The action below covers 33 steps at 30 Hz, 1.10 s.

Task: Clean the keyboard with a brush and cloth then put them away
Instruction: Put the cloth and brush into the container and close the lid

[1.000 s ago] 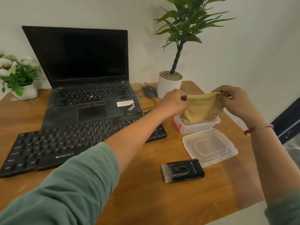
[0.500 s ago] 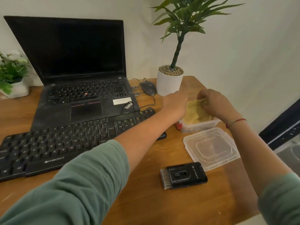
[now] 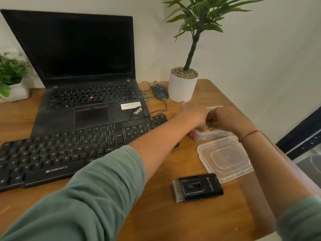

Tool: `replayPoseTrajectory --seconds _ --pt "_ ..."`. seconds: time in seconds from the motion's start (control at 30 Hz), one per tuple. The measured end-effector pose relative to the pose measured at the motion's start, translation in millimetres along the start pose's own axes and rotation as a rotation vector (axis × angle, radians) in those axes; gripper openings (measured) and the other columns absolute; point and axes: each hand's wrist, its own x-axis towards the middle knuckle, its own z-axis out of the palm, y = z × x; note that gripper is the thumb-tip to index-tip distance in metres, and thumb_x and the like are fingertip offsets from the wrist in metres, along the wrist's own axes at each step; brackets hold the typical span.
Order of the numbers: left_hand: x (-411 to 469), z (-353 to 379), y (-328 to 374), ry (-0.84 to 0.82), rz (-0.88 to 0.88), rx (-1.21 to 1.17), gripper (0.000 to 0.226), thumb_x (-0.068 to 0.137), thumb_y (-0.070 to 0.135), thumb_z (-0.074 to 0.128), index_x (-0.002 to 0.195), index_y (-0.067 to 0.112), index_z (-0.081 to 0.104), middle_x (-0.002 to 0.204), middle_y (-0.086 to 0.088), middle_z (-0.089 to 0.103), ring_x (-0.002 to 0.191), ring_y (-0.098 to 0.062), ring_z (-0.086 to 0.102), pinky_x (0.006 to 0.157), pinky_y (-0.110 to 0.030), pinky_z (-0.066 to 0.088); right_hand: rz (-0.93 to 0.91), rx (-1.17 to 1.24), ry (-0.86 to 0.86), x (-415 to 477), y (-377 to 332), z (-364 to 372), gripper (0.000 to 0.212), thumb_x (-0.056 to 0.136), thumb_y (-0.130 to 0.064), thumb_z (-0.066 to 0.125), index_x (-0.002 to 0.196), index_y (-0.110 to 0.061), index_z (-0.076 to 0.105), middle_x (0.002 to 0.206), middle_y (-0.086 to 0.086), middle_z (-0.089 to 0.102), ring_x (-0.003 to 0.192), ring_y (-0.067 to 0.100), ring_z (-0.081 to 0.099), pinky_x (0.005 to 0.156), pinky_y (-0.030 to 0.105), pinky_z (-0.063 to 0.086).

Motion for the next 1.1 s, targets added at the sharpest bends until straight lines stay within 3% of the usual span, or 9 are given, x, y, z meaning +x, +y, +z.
replayPoseTrajectory --seconds 0.17,0.3,0.43,0.6,0.7,0.87,0.93,1.0,1.1 --pt "6 -3 3 -0.167 0.016 -0.021 0.028 0.078 0.033 0.061 0.101 0.022 0.050 0.088 0.003 0.054 0.085 -0.019 0.051 0.084 -0.038 0.041 0.045 0.020 -0.152 9 3 -11 0.014 0.083 -0.015 0.065 0.094 -0.022 0.070 0.091 -0.003 0.065 0.089 0.018 0.059 0.074 0.025 0.044" --pt "3 4 -2 -0.012 0.027 -0.182 0.020 0.078 0.032 0.061 0.095 0.022 0.061 0.092 0.002 0.062 0.086 -0.018 0.055 0.081 -0.037 0.041 0.077 0.018 0.063 6 1 -4 0.010 0.080 -0.017 0.065 0.088 -0.016 0.070 0.093 0.004 0.067 0.086 0.023 0.060 0.080 0.034 0.051" --pt "-3 11 -3 0.000 0.002 -0.219 0.016 0.084 0.029 0.055 0.096 0.023 0.063 0.091 0.003 0.064 0.086 -0.017 0.054 0.088 -0.043 0.036 0.100 0.071 -0.055 3 0 1 0.013 0.084 -0.015 0.062 0.092 -0.020 0.071 0.097 0.000 0.068 0.083 0.016 0.057 0.076 0.025 0.044" --pt "-20 9 -6 0.227 0.018 -0.368 0.017 0.084 0.034 0.056 0.097 0.027 0.065 0.089 0.008 0.061 0.087 -0.016 0.054 0.087 -0.042 0.035 0.136 0.159 0.043 -2 -6 -4 0.011 0.082 -0.018 0.065 0.091 -0.018 0.072 0.090 0.003 0.067 0.082 0.018 0.058 0.069 0.024 0.043" --pt "-40 10 -9 0.284 0.019 -0.482 0.017 0.084 0.034 0.057 0.098 0.029 0.065 0.095 0.009 0.060 0.092 -0.015 0.053 0.090 -0.042 0.034 0.174 0.109 -0.108 -4 -12 -4 0.020 0.089 -0.023 0.058 0.101 -0.013 0.070 0.090 0.004 0.063 0.085 0.020 0.056 0.071 0.024 0.042" --pt "-105 22 -15 0.441 0.061 -0.656 0.018 0.085 0.033 0.057 0.101 0.031 0.063 0.092 0.017 0.062 0.086 -0.005 0.056 0.090 -0.042 0.044 0.004 0.325 0.132 -46 -24 -22 0.018 0.089 -0.023 0.060 0.104 -0.027 0.068 0.101 -0.009 0.065 0.093 0.008 0.060 0.083 0.022 0.045" --pt "-139 34 -17 0.453 0.082 -0.622 0.019 0.087 0.041 0.055 0.102 0.032 0.063 0.094 0.018 0.061 0.089 -0.003 0.055 0.091 -0.041 0.044 -0.165 0.532 -0.028 -83 -42 -34 0.014 0.085 -0.022 0.067 0.096 -0.032 0.067 0.093 -0.017 0.067 0.087 -0.005 0.062 0.077 0.009 0.043" --pt "-169 47 -17 0.389 0.083 -0.548 0.034 0.086 0.056 0.050 0.109 0.033 0.059 0.099 0.020 0.056 0.093 -0.002 0.049 0.091 -0.037 0.041 -0.252 0.642 -0.280 -117 -59 -39 0.028 0.078 -0.035 0.071 0.105 -0.032 0.067 0.098 -0.018 0.069 0.093 -0.007 0.062 0.082 0.010 0.047" --pt "-195 63 -19 0.220 0.047 -0.483 0.060 0.078 0.076 0.042 0.123 0.036 0.049 0.113 0.017 0.053 0.105 -0.004 0.047 0.094 -0.035 0.040 -0.298 0.419 -0.348 -137 -67 -28 0.055 0.068 -0.052 0.073 0.119 -0.040 0.059 0.114 -0.031 0.058 0.109 -0.014 0.048 0.090 0.006 0.038"
